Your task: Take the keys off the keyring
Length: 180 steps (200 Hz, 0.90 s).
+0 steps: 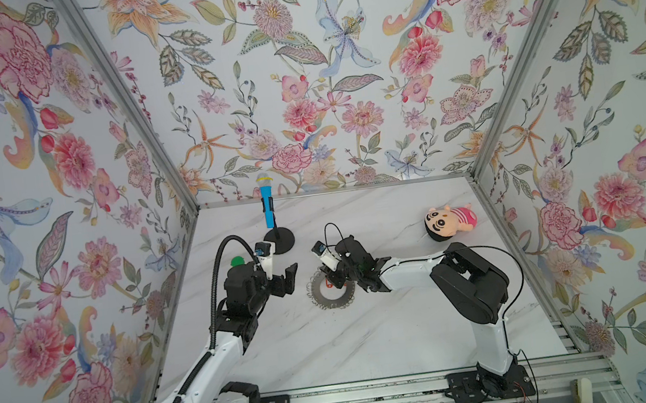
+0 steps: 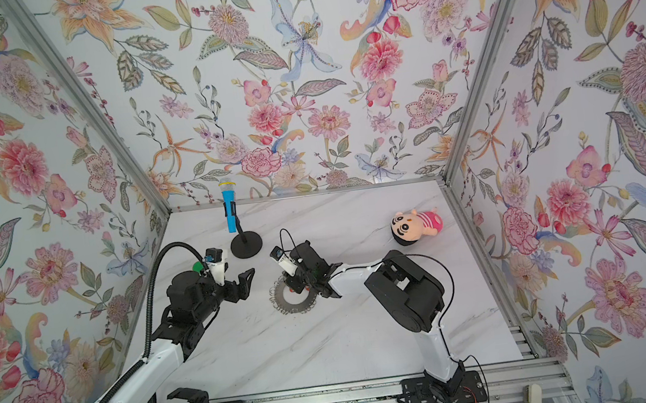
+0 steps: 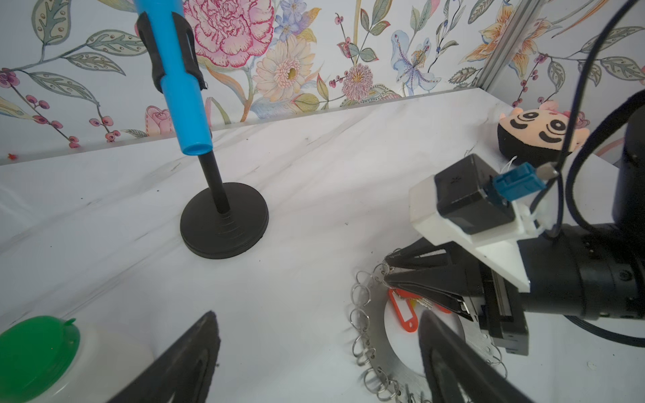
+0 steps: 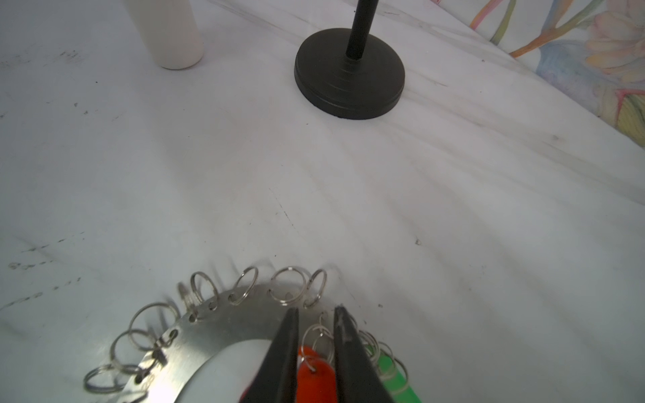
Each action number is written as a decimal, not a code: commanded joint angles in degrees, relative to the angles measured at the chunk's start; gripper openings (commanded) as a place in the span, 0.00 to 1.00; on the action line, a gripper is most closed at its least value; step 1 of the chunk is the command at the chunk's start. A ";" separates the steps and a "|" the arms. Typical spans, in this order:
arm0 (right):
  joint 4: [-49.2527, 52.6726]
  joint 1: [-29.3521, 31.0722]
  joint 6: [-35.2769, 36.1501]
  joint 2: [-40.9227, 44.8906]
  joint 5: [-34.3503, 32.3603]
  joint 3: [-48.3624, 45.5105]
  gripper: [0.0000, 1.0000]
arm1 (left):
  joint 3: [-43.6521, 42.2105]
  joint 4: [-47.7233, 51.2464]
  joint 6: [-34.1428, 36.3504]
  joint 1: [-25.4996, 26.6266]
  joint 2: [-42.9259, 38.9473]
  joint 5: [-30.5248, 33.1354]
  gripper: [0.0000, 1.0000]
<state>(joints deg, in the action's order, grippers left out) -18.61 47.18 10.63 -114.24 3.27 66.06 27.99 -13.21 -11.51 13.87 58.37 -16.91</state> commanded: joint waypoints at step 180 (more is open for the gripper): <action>-5.81 -38.28 -5.81 59.74 -0.40 -48.59 0.99 | -14.69 -33.13 10.89 -7.10 10.65 20.12 0.96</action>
<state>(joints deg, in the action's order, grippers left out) -19.59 12.36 5.72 -57.19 8.38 20.29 16.16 -32.27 -3.33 8.19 65.98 3.64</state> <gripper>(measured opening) 0.993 0.954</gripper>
